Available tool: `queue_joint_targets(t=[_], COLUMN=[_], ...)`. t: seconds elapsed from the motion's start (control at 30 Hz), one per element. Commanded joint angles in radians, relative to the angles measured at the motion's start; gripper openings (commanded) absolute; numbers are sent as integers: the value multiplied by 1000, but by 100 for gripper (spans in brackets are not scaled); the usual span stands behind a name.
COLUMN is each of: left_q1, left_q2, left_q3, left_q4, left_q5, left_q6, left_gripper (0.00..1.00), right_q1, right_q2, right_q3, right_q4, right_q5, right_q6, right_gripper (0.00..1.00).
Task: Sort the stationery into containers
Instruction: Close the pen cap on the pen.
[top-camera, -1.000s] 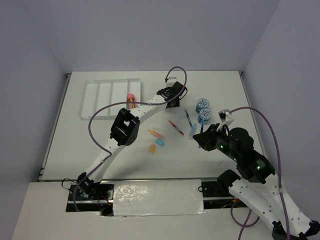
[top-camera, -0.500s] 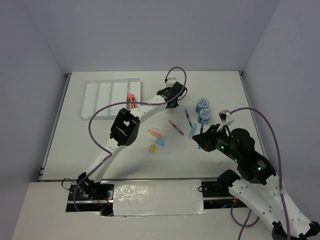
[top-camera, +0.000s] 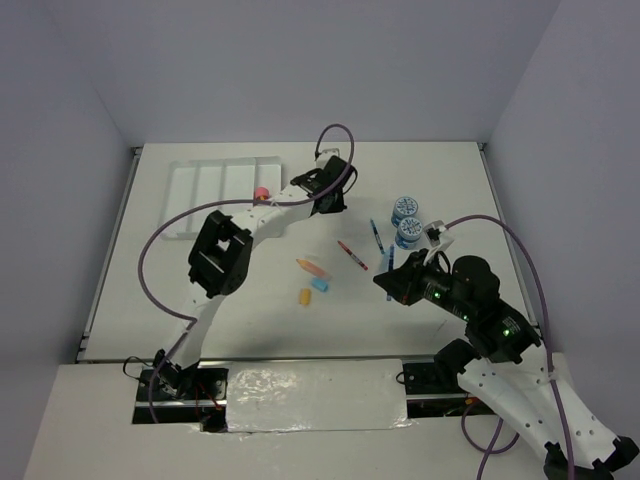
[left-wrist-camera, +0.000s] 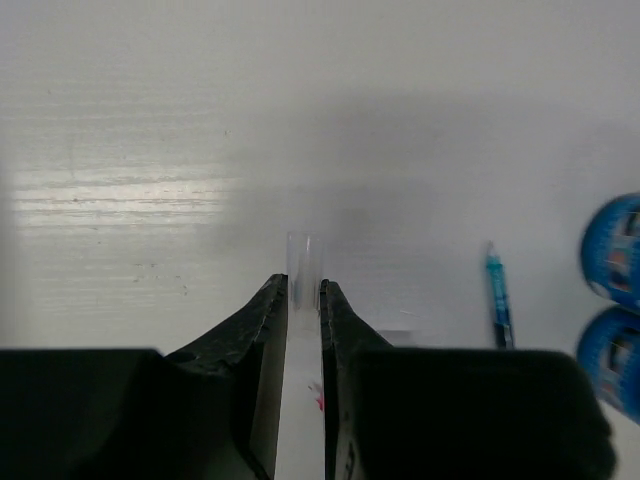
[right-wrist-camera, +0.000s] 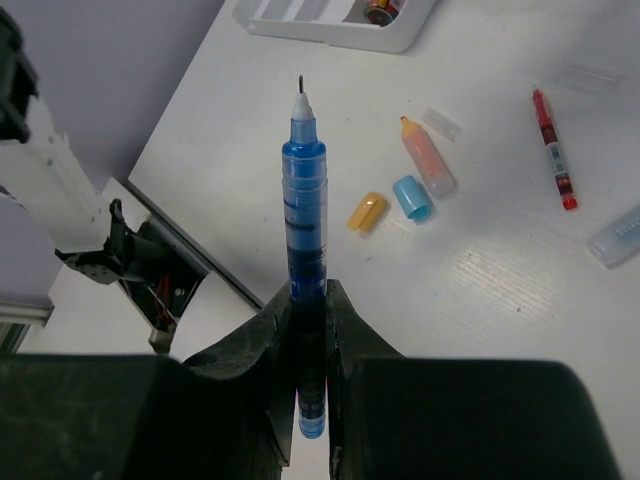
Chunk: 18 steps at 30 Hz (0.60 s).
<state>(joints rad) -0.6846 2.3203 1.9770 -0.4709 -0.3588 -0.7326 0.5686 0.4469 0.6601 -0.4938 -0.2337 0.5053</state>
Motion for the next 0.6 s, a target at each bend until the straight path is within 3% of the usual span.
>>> queue_joint_targets(t=[0.0,0.17,0.27,0.47,0.57], left_q1=[3,3,5,3,3], left_q2=[-168,-358,-521,-960,-1107], left_q3=[-26,-190,-378,-877,-1039], left_q4=[90,162,300,719,960], left_q5=[15,66,141,256,302], left_q6=[21,-1,-24,-53,-63], left_gripper=[0,0,0,0,0], right_q1=[1,1,16,129,256], right_q2=[19,108,179,269,340], right_q3=[-25,-71,-105,-195,-168], right_q4=[84,196,320,738,820], right_q5=[-19,-47,-93,-161,-87], right_q6=[-2,-14,16,142,145], right_gripper=[0,0,0,0,0])
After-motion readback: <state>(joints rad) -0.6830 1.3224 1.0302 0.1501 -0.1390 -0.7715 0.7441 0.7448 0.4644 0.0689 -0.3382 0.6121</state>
